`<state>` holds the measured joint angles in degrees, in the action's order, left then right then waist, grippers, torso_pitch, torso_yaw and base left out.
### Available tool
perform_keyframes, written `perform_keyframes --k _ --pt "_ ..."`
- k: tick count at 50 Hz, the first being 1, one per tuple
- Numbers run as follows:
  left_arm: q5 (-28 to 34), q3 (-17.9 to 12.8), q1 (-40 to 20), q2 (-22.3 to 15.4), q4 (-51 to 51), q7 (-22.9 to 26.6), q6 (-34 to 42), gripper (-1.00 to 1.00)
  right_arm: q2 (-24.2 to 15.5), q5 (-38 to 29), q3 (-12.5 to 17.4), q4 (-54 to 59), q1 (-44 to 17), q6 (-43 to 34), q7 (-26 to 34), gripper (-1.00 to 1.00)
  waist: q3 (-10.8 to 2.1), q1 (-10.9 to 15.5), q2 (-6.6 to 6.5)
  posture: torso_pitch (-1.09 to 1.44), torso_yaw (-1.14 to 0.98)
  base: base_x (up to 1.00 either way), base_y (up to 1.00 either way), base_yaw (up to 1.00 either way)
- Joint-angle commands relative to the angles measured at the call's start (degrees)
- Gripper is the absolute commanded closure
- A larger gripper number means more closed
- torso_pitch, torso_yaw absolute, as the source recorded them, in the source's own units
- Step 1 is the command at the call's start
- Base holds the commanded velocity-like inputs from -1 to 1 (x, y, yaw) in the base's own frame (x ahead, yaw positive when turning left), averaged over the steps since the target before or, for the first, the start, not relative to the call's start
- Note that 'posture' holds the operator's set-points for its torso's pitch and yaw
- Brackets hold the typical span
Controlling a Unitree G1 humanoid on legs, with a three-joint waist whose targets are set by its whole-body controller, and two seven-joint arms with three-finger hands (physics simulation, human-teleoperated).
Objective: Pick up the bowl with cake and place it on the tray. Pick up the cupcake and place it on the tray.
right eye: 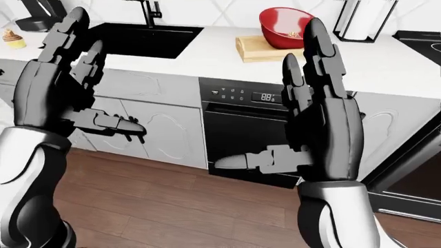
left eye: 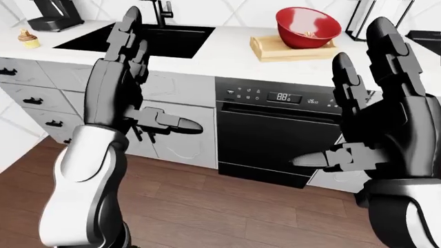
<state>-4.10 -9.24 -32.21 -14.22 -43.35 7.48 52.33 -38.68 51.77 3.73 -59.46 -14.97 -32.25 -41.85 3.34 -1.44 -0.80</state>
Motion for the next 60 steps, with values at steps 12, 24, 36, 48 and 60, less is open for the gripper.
perform_keyframes --k 12,24,36,48,60 --pt "0.5 -0.81 0.41 -0.06 -0.72 -0.22 -2.1 -1.0 -0.27 -0.96 0.44 -0.54 0.06 2.36 0.44 -1.0 0.15 1.72 3.48 0.0 0.0 0.32 0.52 0.0" --pt "0.48 -0.64 1.11 0.25 -0.49 -0.03 -2.75 -1.0 -0.49 -0.67 -0.04 -0.54 -0.82 1.97 -0.45 -1.0 -1.25 -0.36 1.13 0.0 0.0 0.46 0.54 0.0" --pt "0.04 -1.13 1.25 0.1 -0.27 -0.04 -3.13 -1.0 -0.17 -1.27 -0.33 -0.54 -0.54 2.31 -0.17 -1.0 -0.58 2.81 0.88 0.0 0.0 0.48 0.55 0.0" --pt "-1.04 -1.46 1.73 0.22 0.47 -1.05 -4.3 -1.0 -1.36 -0.3 -0.07 -0.54 -0.77 3.04 -0.84 -1.0 -0.95 0.28 3.59 0.0 0.0 0.48 0.54 0.0" --pt "-2.6 -2.44 1.2 -0.65 -0.76 -1.8 -2.78 -1.0 -3.35 0.85 -0.17 -0.54 -0.98 4.39 -1.95 -1.0 -0.01 4.77 1.78 0.0 0.0 0.19 0.74 0.0"
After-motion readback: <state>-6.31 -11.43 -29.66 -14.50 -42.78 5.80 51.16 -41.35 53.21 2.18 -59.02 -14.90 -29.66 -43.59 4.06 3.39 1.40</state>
